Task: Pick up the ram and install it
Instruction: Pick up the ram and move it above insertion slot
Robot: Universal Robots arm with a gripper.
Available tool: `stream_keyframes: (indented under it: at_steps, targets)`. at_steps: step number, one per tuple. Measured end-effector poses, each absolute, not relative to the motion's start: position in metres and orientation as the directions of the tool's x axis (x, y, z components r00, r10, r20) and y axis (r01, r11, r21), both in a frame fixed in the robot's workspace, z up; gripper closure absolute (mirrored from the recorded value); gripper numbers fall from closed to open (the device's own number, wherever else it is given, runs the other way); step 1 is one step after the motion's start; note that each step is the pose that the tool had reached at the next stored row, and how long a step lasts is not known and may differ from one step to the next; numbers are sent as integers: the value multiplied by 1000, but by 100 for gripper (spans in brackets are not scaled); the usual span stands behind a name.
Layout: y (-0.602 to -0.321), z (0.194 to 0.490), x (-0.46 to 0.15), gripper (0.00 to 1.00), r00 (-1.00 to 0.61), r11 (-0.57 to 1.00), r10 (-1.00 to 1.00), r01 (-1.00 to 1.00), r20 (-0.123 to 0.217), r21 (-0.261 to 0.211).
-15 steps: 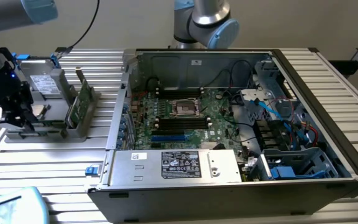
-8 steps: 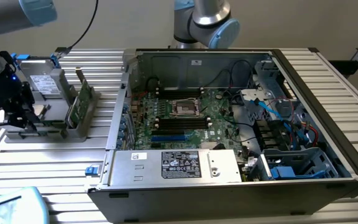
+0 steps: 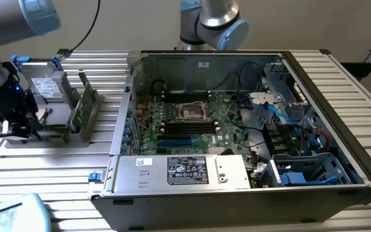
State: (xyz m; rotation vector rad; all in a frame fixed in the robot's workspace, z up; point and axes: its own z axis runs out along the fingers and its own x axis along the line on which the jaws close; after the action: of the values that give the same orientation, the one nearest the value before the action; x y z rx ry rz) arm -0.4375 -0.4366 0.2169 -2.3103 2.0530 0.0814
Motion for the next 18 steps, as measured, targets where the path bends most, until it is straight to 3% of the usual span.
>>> stream_keyframes:
  at_steps: [18]
  targets:
    - [-437,199,-433,63,111,-111,-991,-994,-80,-3]
